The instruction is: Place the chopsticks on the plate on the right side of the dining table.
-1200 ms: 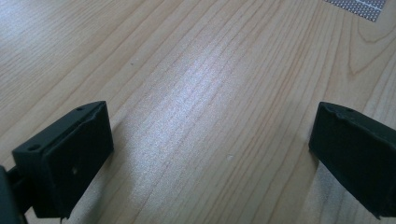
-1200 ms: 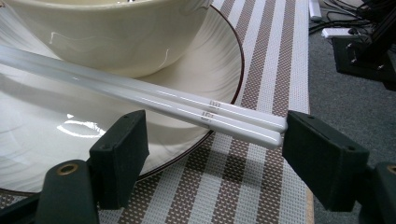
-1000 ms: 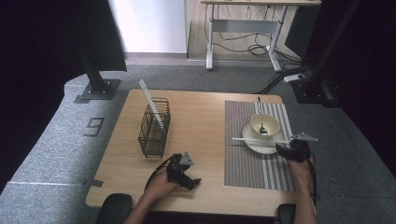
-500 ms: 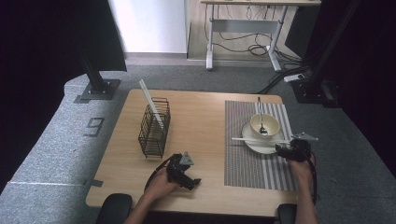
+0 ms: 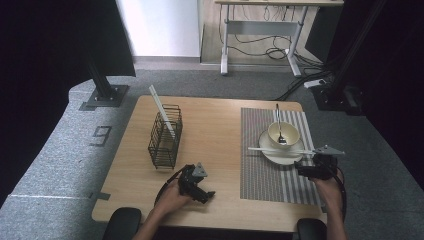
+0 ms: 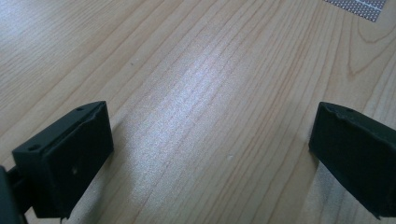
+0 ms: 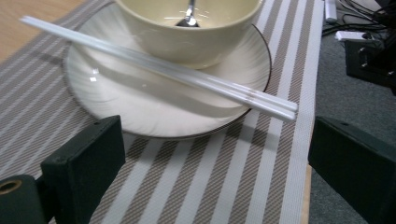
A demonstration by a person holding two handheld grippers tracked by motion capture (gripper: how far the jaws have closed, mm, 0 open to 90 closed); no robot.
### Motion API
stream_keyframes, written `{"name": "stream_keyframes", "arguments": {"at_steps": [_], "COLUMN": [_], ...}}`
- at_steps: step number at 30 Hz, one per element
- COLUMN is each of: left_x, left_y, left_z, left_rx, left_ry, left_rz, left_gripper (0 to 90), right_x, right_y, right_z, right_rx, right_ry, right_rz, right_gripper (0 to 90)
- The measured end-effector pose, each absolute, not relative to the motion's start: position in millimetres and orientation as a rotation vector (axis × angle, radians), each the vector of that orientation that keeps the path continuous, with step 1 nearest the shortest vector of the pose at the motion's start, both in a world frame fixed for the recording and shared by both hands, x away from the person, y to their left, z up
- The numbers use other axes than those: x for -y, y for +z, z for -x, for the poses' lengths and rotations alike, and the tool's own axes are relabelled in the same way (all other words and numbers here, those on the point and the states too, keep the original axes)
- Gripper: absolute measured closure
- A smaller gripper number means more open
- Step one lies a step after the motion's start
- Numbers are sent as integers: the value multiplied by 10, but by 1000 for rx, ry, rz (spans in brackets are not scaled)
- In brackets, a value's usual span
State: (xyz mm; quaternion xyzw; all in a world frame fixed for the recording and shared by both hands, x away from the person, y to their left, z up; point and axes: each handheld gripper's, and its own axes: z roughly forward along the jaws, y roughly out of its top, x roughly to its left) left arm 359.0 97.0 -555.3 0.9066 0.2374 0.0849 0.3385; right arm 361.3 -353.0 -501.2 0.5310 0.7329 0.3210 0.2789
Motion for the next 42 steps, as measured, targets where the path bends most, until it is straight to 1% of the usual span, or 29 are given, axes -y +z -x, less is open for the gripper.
{"name": "stream_keyframes", "arguments": {"at_steps": [14,24,28,31,37,42], "left_x": [-969,-968,-964,-963,-964,-964], "left_y": [-5553,-5553,-5553,-5554,-5553,-5554], "left_z": [-3594,-3593,-3590,-3589,-3590,-3590], "left_rx": [-614,-616,-622,-625,-623,-622], "left_ry": [219,219,221,221,222,222], "left_rz": [-2362,-2361,-2360,-2358,-2360,-2360], "left_gripper": [0,0,0,0,0,0], "right_x": [3189,2836,2674,2558,2419,2317], "right_y": [-4618,-4451,-4481,-4556,-4704,-4916], "right_z": [-3200,-3068,-3093,-3140,-3236,-3340], "right_rx": [-2067,-2135,-2188,-2236,-2271,-2275], "right_ry": [942,976,1003,1004,968,955], "right_rz": [-1309,-1253,-1215,-1181,-1170,-1189], "right_gripper": [32,37,36,12,4,5]}}
